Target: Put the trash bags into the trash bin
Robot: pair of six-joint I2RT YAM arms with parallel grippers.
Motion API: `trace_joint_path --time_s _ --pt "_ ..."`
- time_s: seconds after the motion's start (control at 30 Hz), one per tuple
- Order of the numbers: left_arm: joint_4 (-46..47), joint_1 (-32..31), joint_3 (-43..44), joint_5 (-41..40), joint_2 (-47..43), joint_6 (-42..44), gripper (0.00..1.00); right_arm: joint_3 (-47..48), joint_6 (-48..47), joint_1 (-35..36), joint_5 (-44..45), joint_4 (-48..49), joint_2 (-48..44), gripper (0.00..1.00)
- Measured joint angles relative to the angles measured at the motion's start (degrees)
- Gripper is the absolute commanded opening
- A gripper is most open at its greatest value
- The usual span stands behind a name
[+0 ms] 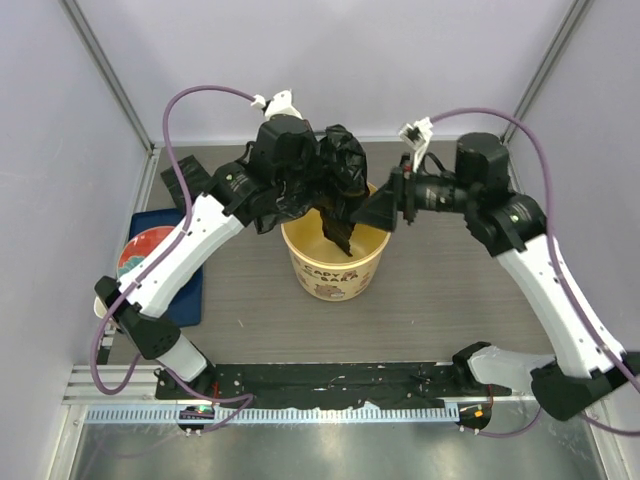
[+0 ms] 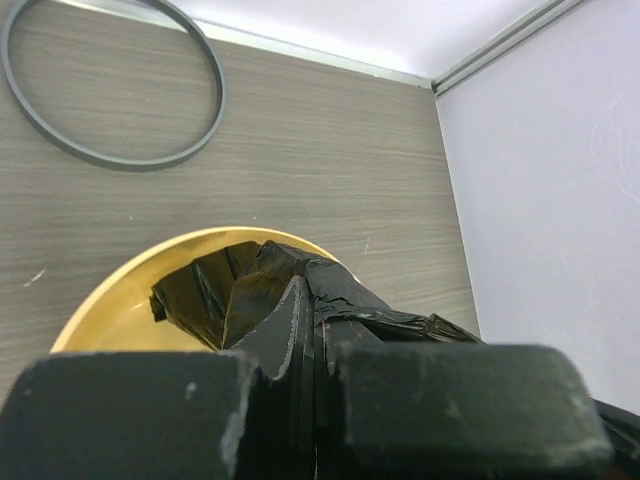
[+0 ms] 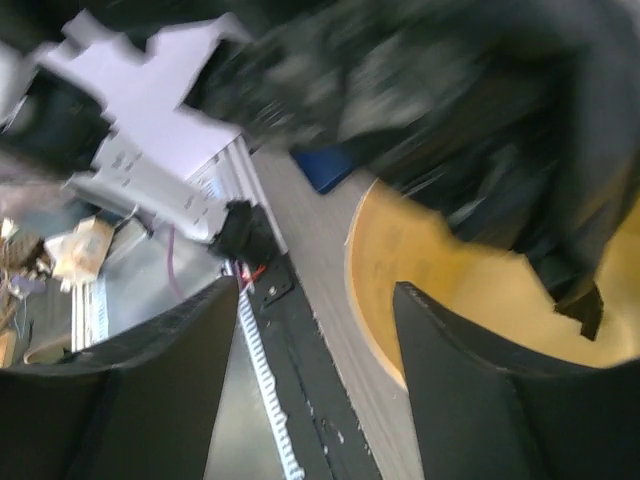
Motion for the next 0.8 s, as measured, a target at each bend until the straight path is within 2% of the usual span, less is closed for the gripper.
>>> trace_joint_path --time_s 0.17,0.27,0.3,0.37,0.4,0.5,0.53,0.57,0.7,0.8 --pt "0.3 -1.0 -3.3 0.7 -2.1 -1.6 0.00 0.1 10.1 0.5 6.8 7.8 8.2 0.76" --pt "1.1 -1.3 -5.7 3.2 -4.2 -1.8 0.00 0.0 14.3 0.5 10.0 10.9 9.9 0.70" --pt "1.4 -1.3 -6.2 3.8 -4.7 -1.7 0.00 0.0 15.1 0.5 10.9 11.7 10.1 0.63" --pt "2.8 -1.3 -7.8 5.7 -6.3 -1.5 0.00 0.2 16.1 0.6 11.9 12.8 10.3 0.55" --pt "3.6 -1.3 -8.5 6.7 -7.0 -1.0 0.00 0.3 16.7 0.6 12.5 13.4 10.5 0.44" --pt "6.0 -1.3 -10.3 10.3 -8.9 -0.1 0.00 0.3 17.0 0.6 13.3 14.2 10.7 0.24" --pt "7.1 -1.3 -11.2 11.7 -9.6 0.4 0.00 0.3 16.9 0.6 13.5 14.3 10.7 0.05" --pt "8.0 -1.2 -12.0 13.3 -10.3 0.8 0.00 0.3 16.7 0.6 13.7 14.3 10.7 0.01" --pt "11.3 -0.3 -14.9 18.3 -12.9 2.6 0.00 0.4 14.3 0.3 14.4 12.3 10.4 0.01" --pt "12.2 2.9 -16.0 21.9 -14.1 3.7 0.00 0.4 11.2 -1.3 15.0 7.3 8.7 0.01"
